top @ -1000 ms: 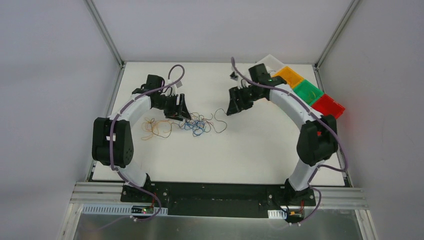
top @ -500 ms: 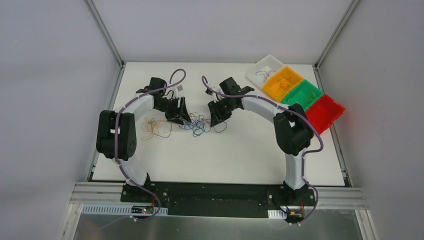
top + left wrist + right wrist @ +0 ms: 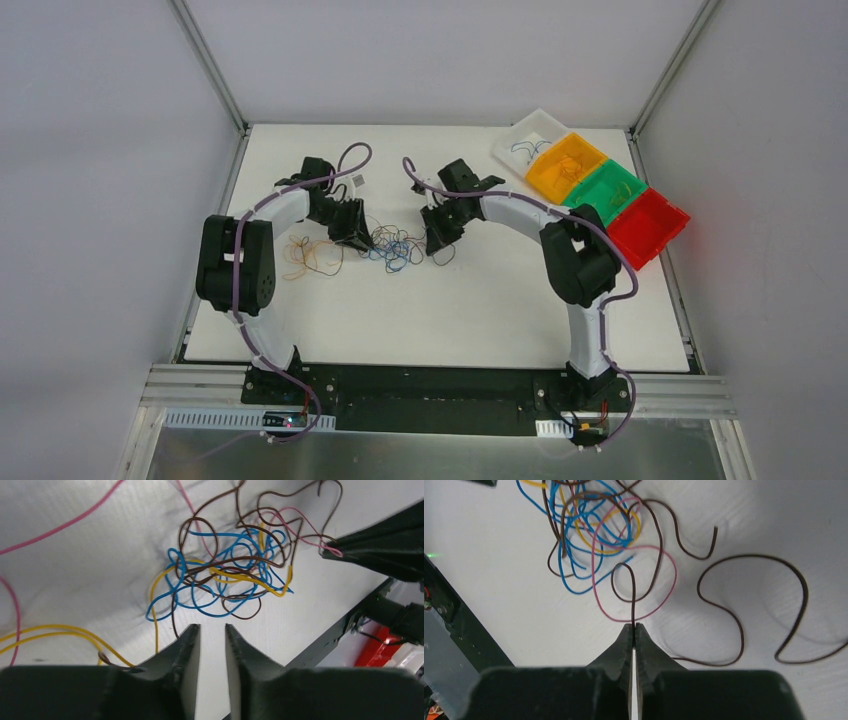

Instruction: Untangle the cables

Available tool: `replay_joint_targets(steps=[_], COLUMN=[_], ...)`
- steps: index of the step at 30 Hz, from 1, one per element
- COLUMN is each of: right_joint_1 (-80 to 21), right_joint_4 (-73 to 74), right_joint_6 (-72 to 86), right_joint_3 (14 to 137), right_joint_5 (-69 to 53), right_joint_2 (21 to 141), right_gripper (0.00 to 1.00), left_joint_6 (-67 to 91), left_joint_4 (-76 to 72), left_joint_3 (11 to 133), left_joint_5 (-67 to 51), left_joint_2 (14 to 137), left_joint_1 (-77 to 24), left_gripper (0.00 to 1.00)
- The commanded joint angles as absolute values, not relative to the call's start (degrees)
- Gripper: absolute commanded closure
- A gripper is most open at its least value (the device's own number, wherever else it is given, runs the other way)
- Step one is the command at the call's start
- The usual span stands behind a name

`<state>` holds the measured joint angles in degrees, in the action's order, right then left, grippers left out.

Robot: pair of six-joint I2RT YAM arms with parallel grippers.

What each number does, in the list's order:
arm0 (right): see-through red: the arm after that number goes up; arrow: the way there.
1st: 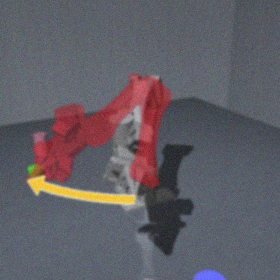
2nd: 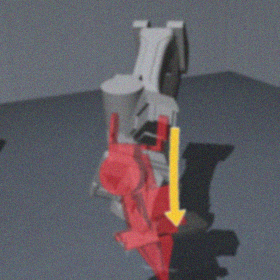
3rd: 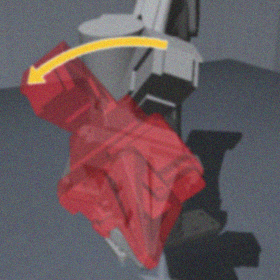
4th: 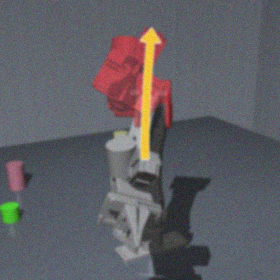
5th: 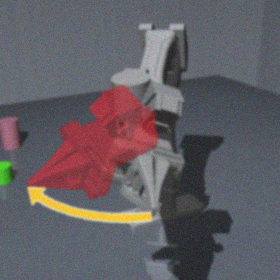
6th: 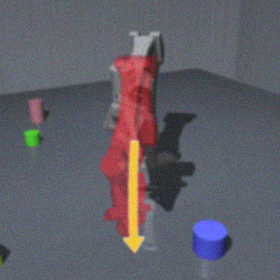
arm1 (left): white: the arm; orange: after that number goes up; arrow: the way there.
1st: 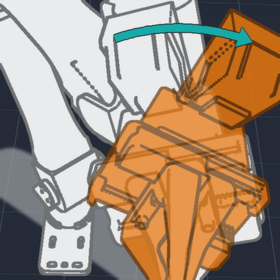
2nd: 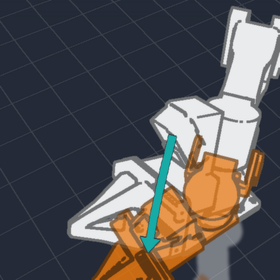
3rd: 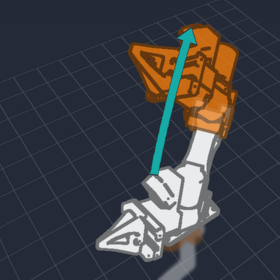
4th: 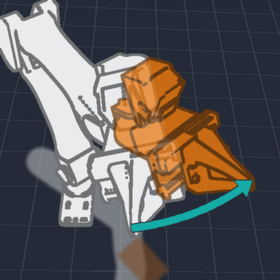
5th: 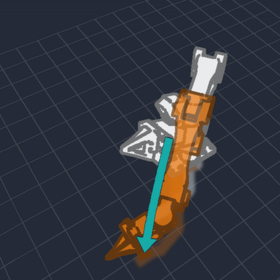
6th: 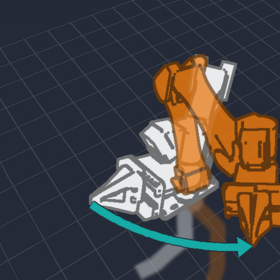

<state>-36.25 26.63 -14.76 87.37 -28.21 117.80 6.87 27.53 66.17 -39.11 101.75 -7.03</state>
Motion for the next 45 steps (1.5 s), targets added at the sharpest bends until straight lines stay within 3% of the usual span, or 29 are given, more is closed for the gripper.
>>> replay_joint_targets(steps=[1, 4, 11, 20, 37, 45], right_joint_1=[-32.69, -26.63, -9.9, 8.04, 23.79, 29.73], right_joint_4=[33.7, 41.67, 53.75, 44.91, 32.88, 26.81], right_joint_6=[-17.9, -20.9, -24.01, -12.38, 4.87, 8.98], right_joint_3=[87.05, 89.26, 98.7, 109.41, 125.17, 126.35], right_joint_5=[-28.26, -28.93, -29.41, -29.13, -30.79, -24.54], right_joint_2=[108.04, 101.89, 90.68, 82.46, 84.52, 84.75], right_gripper=[1.0, 1.0, 1.0, 1.0, 1.0, 1.0], left_joint_6=[4.87, 3.89, 2.87, 0.89, -2.79, -4.41], left_joint_4=[30.72, 33.97, 36.23, 38.67, 40.08, 40.49], left_joint_3=[67.29, 68.13, 68.38, 69.45, 70.55, 70.84], left_joint_5=[-31.23, -26.48, -20.93, -18.67, -16.0, -14.0], left_joint_2=[102.63, 104.58, 106.88, 108.75, 109.95, 111.05], left_joint_1=[-5.29, -3.43, 1.82, 5.47, 8.64, 12.45], left_gripper=[0.83, 1.0, 1.0, 1.0, 1.0, 1.0])
